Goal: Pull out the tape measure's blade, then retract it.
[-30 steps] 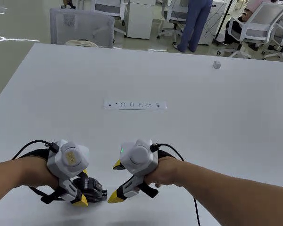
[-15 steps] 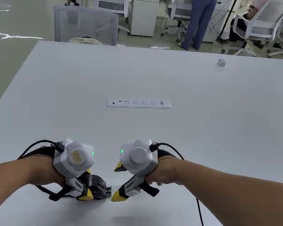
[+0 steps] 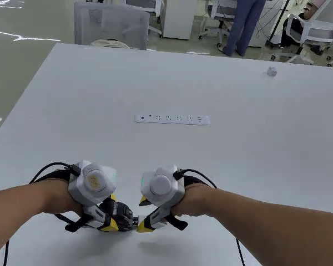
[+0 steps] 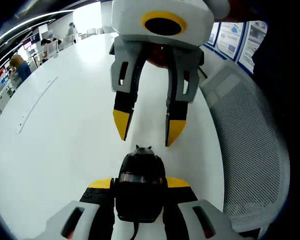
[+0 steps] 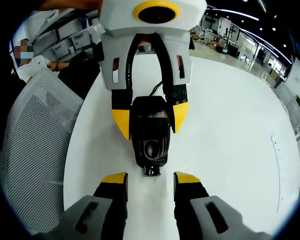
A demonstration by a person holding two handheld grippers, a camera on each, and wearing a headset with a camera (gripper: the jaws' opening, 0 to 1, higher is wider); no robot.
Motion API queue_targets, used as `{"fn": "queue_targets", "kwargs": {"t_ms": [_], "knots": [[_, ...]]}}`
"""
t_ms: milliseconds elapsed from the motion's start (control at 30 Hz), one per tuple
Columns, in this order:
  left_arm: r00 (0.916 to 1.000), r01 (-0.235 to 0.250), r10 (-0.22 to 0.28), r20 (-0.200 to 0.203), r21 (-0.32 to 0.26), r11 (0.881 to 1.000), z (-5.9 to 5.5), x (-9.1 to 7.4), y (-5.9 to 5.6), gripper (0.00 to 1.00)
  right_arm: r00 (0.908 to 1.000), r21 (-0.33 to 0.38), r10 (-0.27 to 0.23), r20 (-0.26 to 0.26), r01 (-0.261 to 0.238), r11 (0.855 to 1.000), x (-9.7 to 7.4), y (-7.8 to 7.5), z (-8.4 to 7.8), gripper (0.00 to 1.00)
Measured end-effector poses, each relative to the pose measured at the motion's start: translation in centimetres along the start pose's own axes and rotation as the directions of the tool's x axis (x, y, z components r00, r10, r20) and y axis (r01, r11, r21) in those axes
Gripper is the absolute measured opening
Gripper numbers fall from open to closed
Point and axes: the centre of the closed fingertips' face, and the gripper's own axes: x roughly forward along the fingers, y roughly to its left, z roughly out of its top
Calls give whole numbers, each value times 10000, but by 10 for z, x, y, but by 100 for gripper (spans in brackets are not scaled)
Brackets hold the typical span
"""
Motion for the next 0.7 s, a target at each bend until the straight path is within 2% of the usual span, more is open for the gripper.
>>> {"fn": "queue_targets", "kwargs": {"t_ms": [500, 700], "knots": [[9996, 76, -69, 290, -229, 9997, 0, -1, 1, 34, 9984, 201, 426, -361, -418, 9989, 13, -5, -5, 29], [9997, 83, -79, 235, -174, 9998, 0, 0, 2, 34, 9970, 107, 693, -333, -690, 9976, 17, 0, -2, 24]]}}
